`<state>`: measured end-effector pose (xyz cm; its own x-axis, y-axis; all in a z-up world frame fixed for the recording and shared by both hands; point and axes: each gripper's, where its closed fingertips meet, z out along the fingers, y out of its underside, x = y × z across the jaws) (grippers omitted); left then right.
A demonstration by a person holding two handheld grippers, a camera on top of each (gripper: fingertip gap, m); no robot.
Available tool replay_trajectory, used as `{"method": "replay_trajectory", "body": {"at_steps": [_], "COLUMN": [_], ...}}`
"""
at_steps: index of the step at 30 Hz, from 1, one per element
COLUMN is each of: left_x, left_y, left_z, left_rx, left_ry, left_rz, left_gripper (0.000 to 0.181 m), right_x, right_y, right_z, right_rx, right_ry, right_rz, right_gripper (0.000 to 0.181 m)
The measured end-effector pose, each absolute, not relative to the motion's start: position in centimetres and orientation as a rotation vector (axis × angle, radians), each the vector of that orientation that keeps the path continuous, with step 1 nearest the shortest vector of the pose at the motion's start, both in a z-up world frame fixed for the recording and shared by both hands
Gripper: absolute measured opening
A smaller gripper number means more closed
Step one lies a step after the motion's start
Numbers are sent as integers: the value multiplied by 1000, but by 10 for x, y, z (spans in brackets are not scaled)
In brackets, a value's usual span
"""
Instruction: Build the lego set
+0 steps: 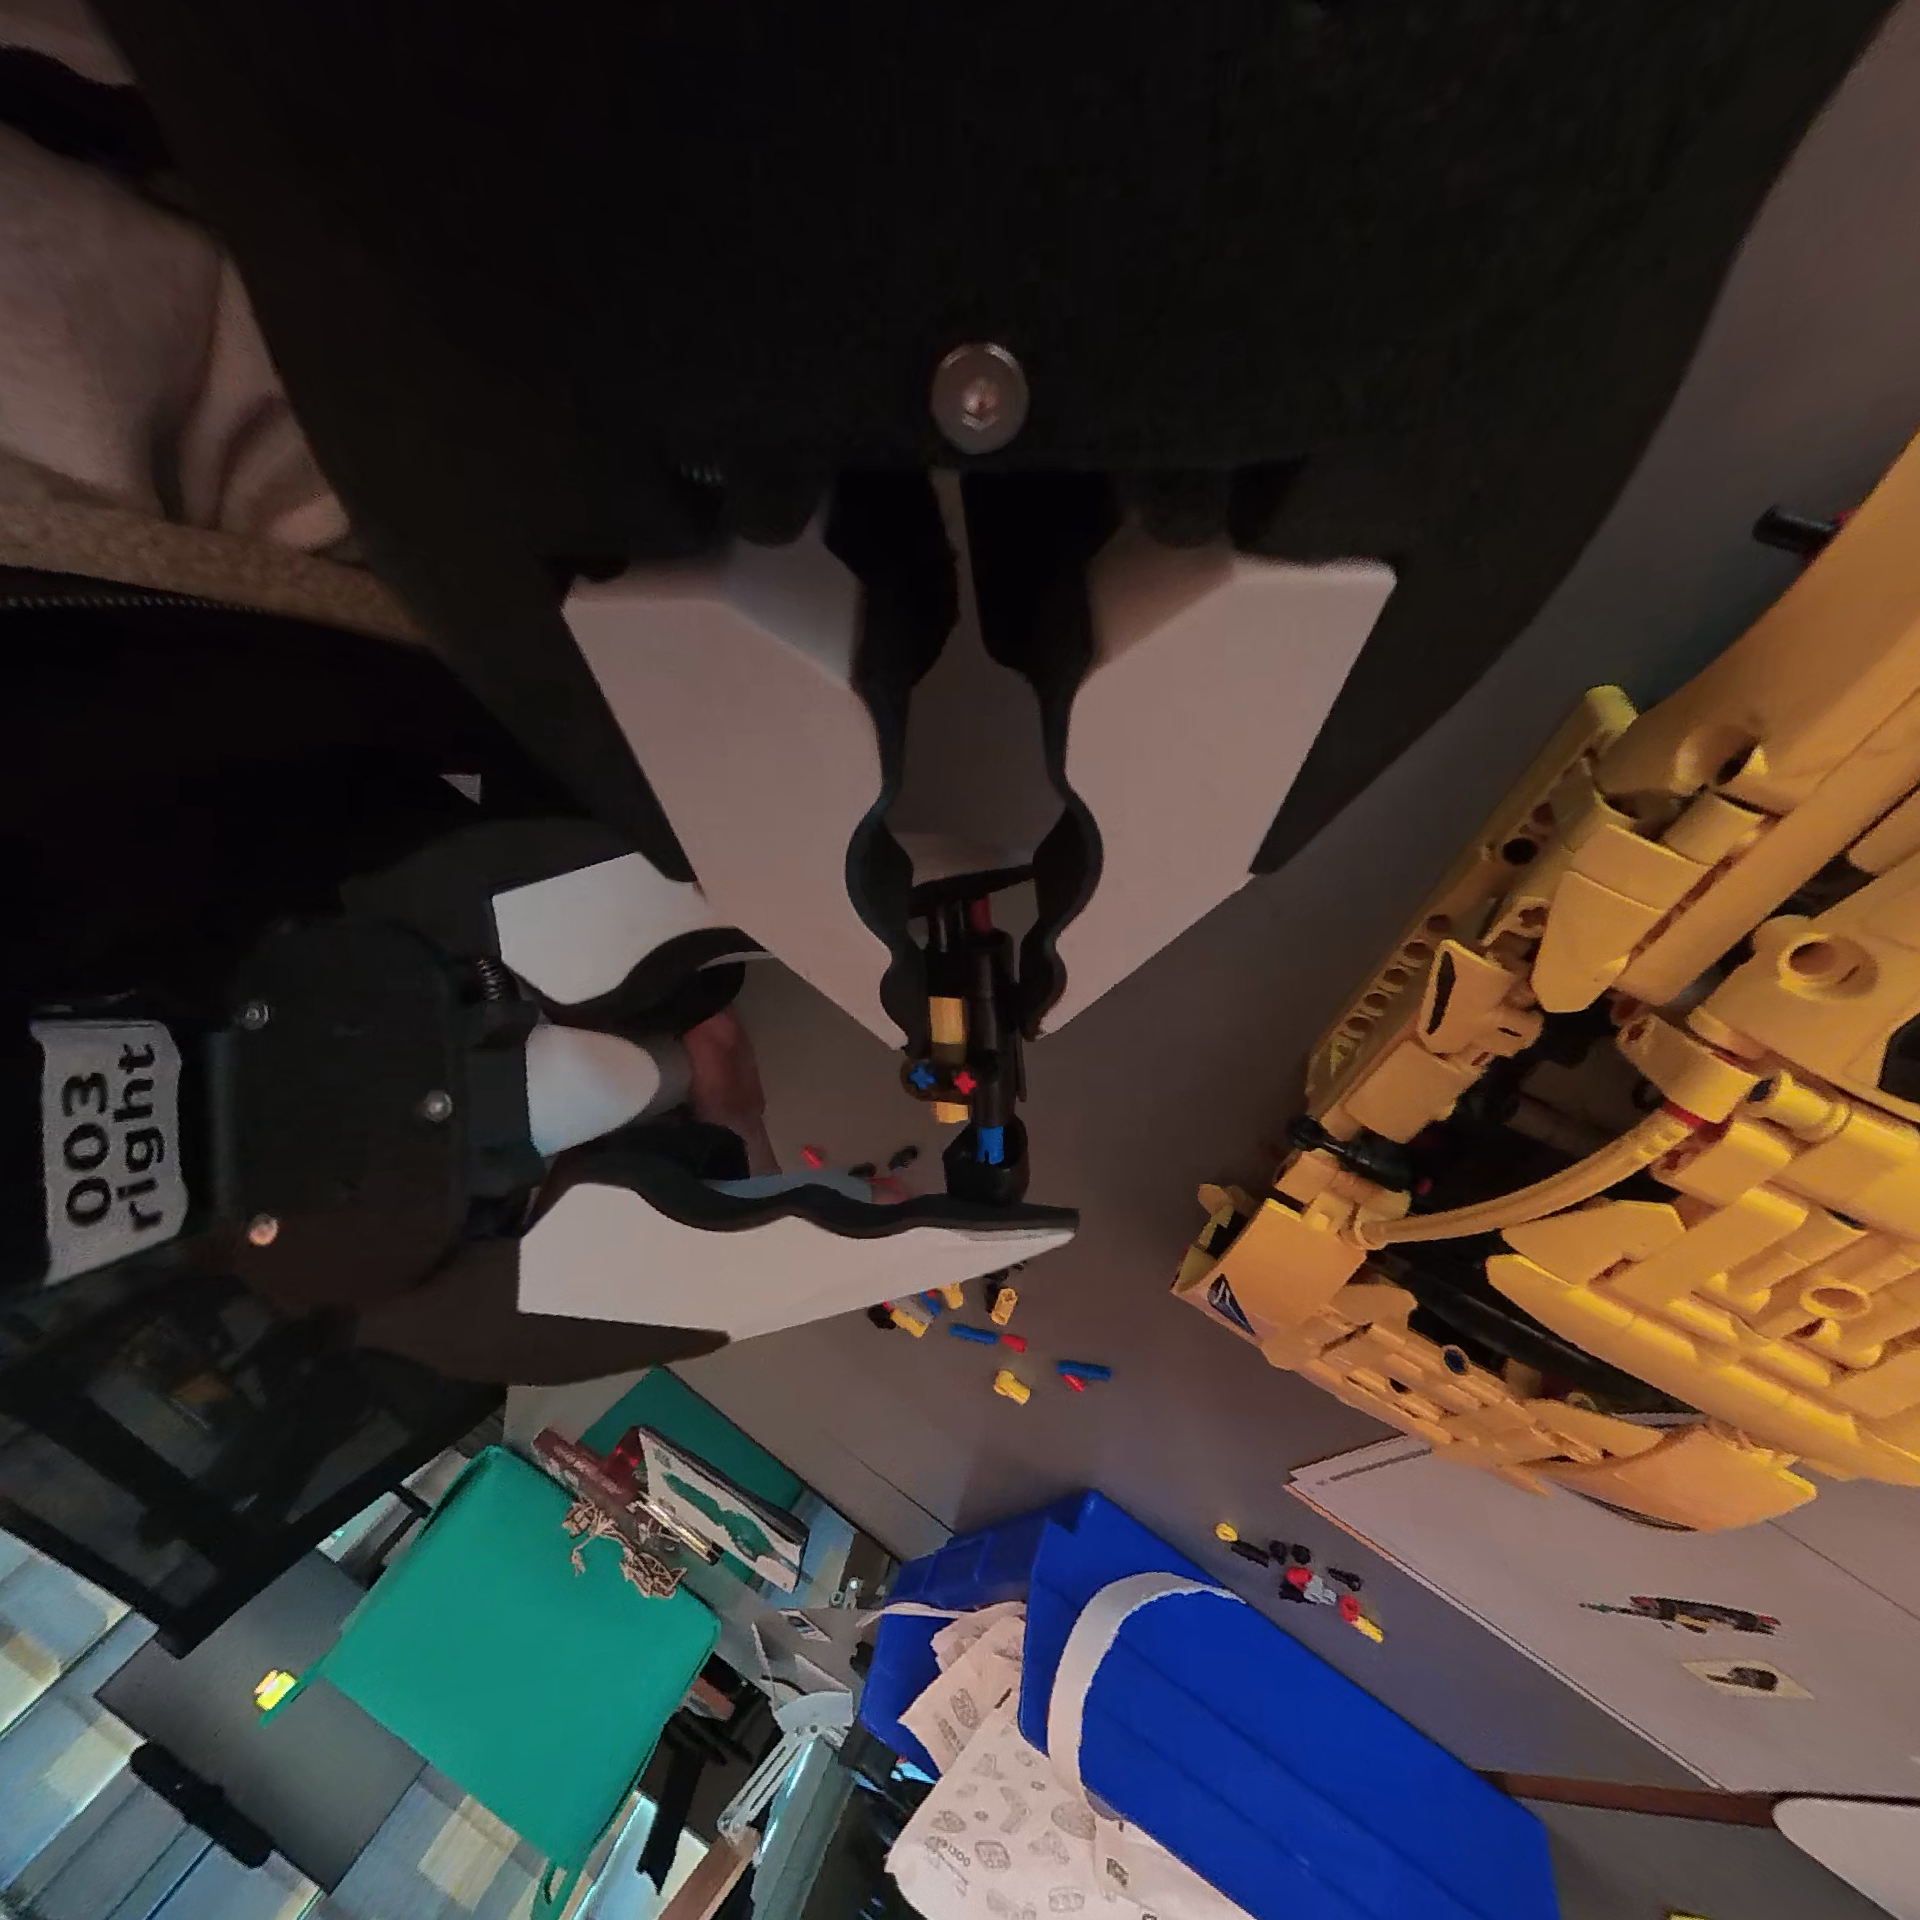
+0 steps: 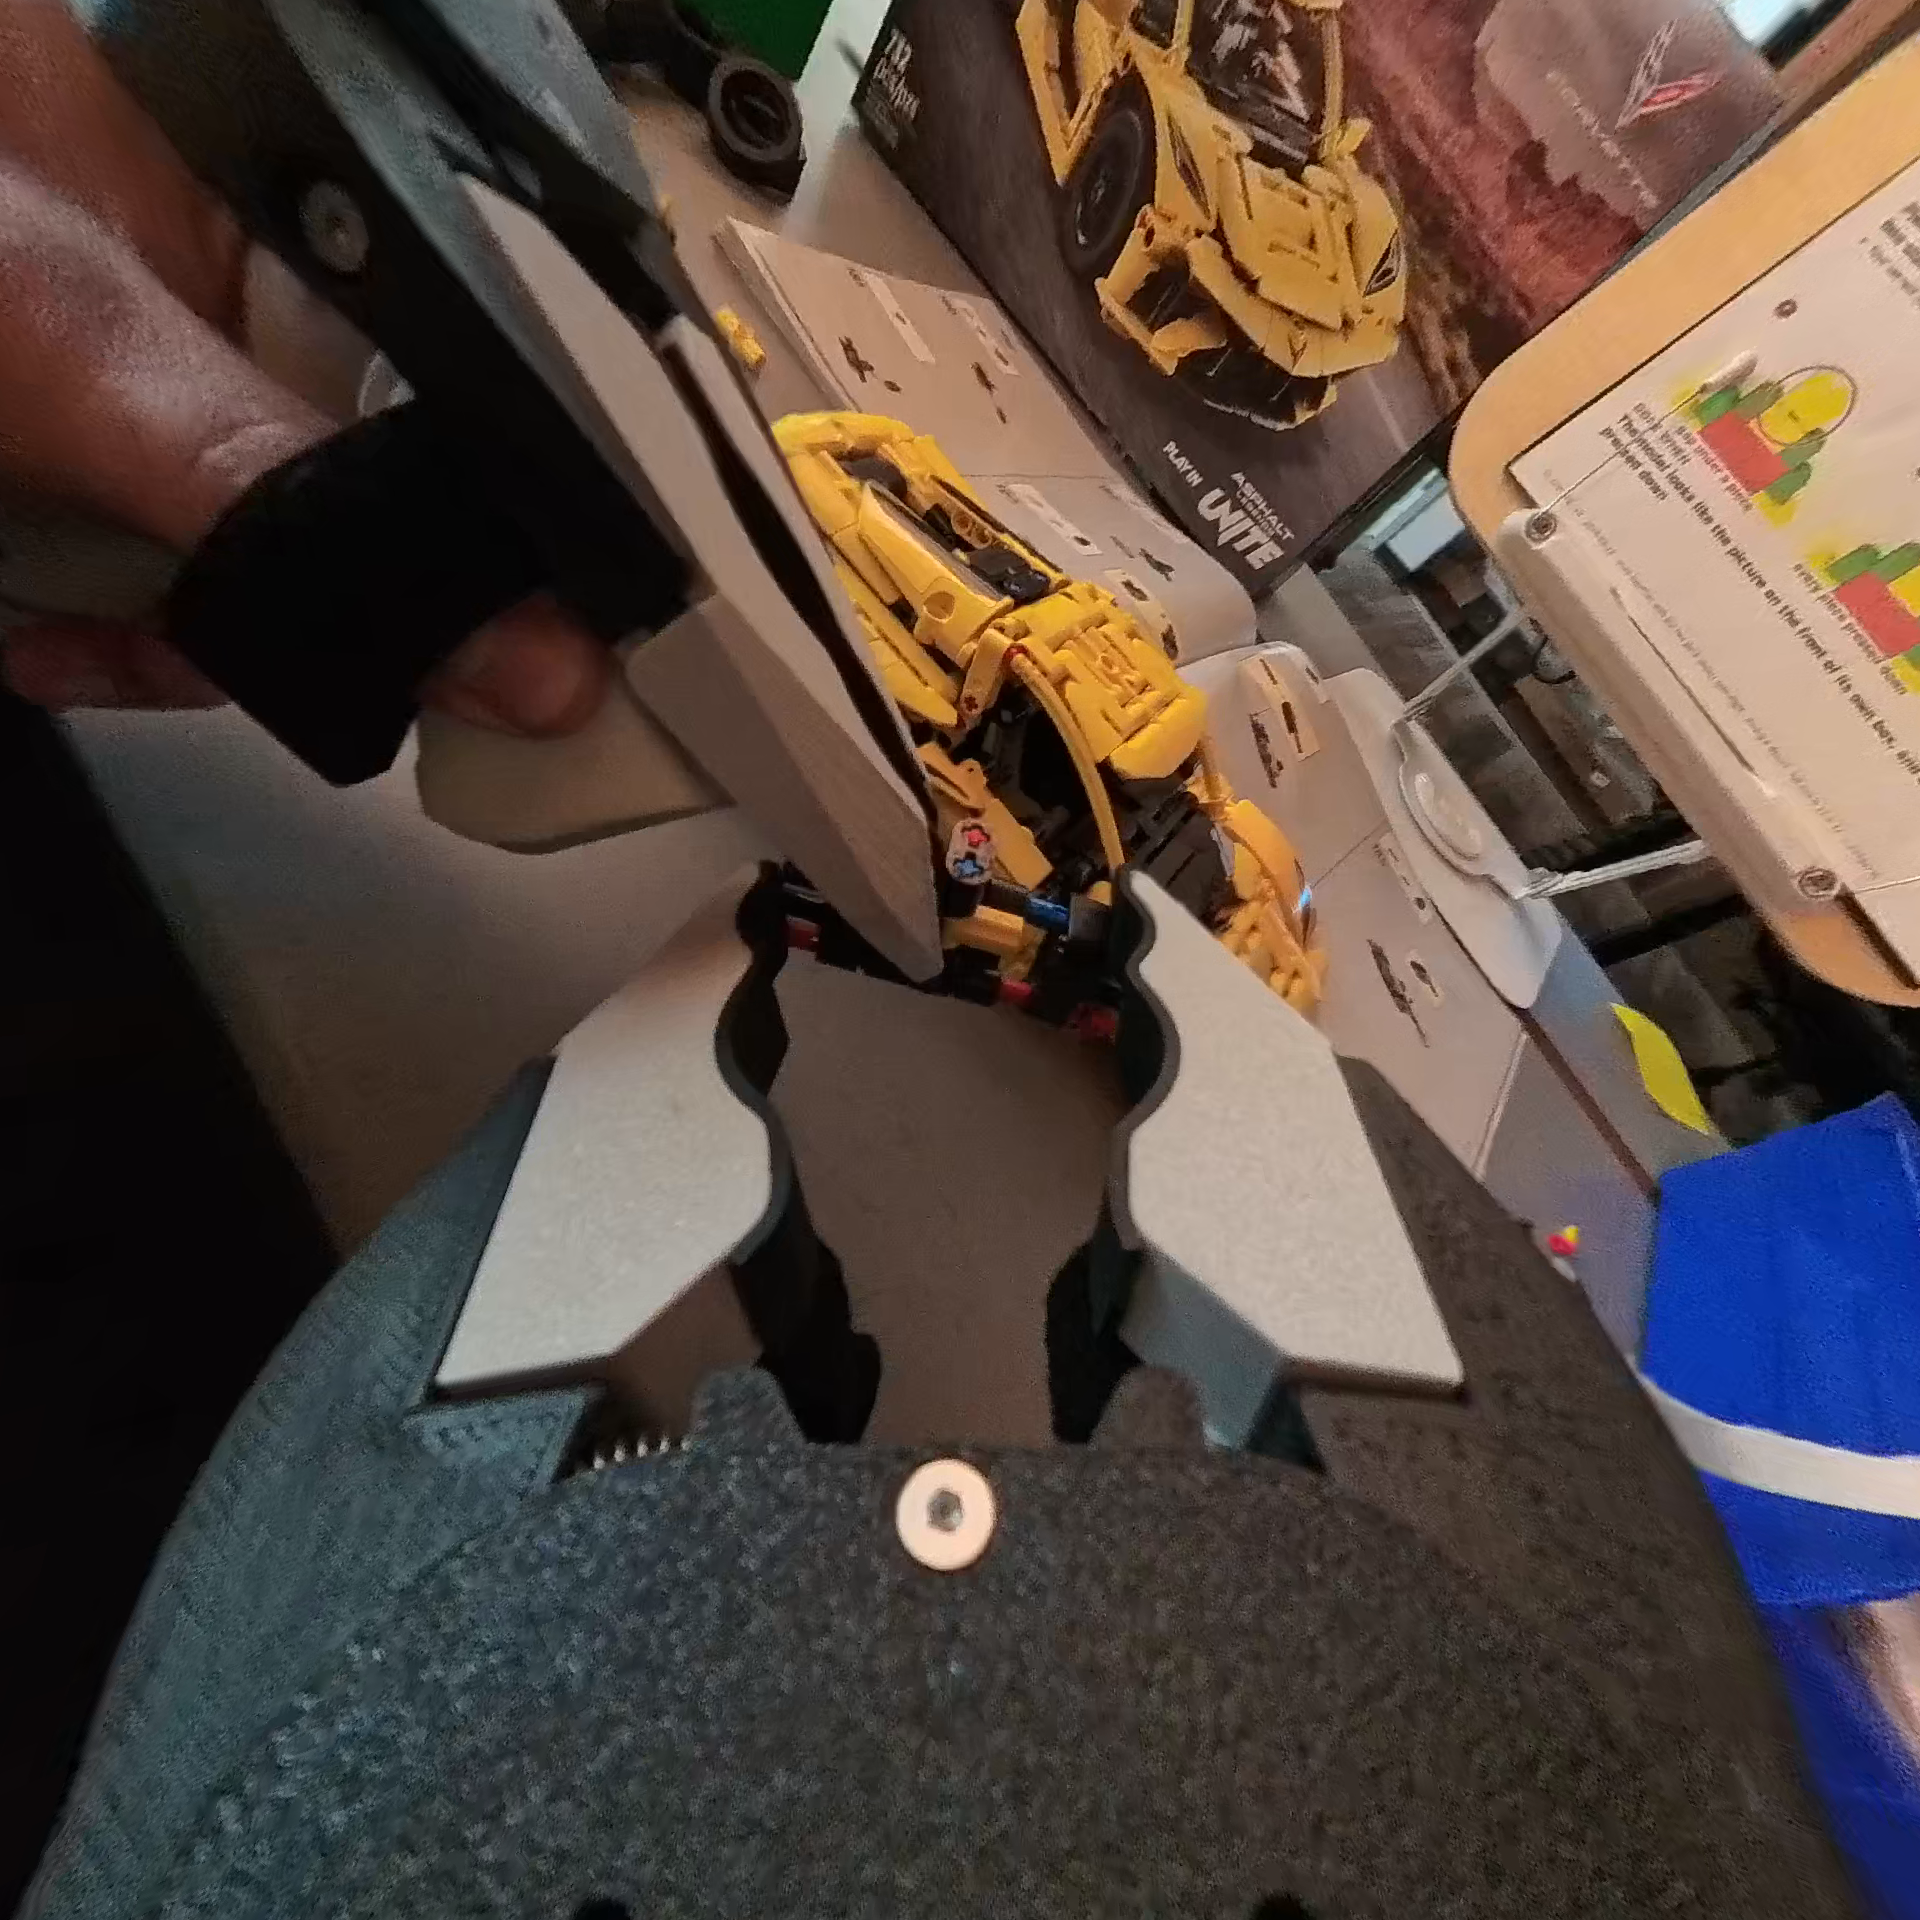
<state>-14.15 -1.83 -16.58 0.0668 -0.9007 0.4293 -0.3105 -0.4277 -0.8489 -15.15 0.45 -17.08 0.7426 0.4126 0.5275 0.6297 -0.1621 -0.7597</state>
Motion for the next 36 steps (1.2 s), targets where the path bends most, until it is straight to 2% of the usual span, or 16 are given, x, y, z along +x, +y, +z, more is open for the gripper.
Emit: {"method": "replay_trajectory", "body": {"at_steps": [10,12,15,18,23,25,28,31,36], "left_x": [-143,-148,-153,-152,-150,-150,-150,-151,-150], "left_y": [-24,-25,-34,-53,-66,-68,-70,-70,-63], "left_z": [-166,-161,-156,-154,-154,-153,-150,-149,-152], "left_rx": [-1790,-1725,-1632,-1557,-1483,-1475,-1450,-1455,-1521], "left_ry": [1234,1286,1395,1486,1553,1560,1563,1554,1499], "left_rz": [-1431,-1425,-1415,-1458,-1446,-1453,-1468,-1488,-1510], "left_gripper": [17,17,17,17,17,17,17,17,17], "right_x": [-154,-150,-144,-138,-139,-138,-143,-145,-143], "right_y": [-2,-12,-29,-40,-55,-54,-56,-58,-52], "right_z": [-170,-160,-128,-129,-131,-135,-140,-142,-145], "right_rx": [-1774,-1758,-1721,-1781,-1717,-1728,-1742,-1734,-1709], "right_ry": [-848,-880,-777,-689,-710,-713,-737,-761,-797], "right_rz": [-183,-92,294,737,966,952,980,991,902], "right_gripper": [62,68,53,52,15,14,26,17,16]}}
